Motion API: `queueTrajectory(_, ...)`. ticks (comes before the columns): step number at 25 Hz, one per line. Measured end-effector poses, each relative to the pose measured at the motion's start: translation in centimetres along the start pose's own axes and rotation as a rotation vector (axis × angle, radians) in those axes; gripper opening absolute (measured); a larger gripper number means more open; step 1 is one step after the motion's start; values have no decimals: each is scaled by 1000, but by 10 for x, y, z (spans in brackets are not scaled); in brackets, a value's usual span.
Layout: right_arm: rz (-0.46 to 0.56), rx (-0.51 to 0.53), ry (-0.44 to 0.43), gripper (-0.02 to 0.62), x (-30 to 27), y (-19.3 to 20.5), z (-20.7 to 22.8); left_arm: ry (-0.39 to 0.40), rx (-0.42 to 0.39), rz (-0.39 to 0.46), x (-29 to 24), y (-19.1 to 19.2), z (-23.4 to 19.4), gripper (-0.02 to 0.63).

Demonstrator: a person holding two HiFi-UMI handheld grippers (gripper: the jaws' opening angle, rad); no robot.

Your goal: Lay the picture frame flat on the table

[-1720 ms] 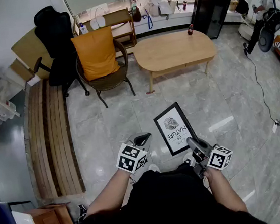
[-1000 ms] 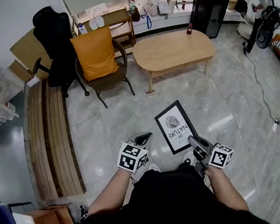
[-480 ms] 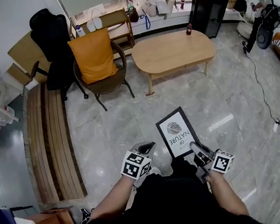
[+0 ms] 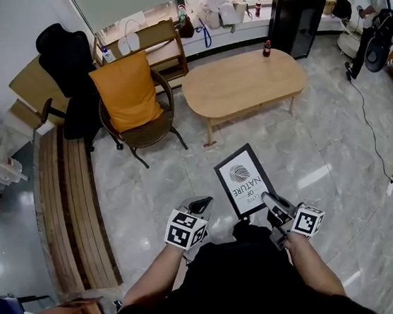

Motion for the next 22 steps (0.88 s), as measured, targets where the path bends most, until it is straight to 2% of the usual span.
queueTrajectory(6, 4, 44, -28, 32, -5, -103, 44, -25, 7, 43, -47, -104, -23, 6)
queueTrajectory(11, 25, 51, -25, 32, 8, -169, 86, -25, -26, 36, -98, -169, -22, 6)
queueTrajectory(17, 50, -46, 16, 32, 16, -204, 129, 30, -48, -78, -146, -202, -24, 6)
queueTrajectory(22, 72, -101, 58, 32, 0, -232, 169, 55, -53, -113, -187, -235, -60, 6)
Point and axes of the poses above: the fingertips, and each gripper's own axes: x backward along the fingers, z to its right, y out of its underside, the point moved 6 cm from there along x, backward along the fingers, and after that the axes turned 14 degrees about -z, right-handed, at the moved point
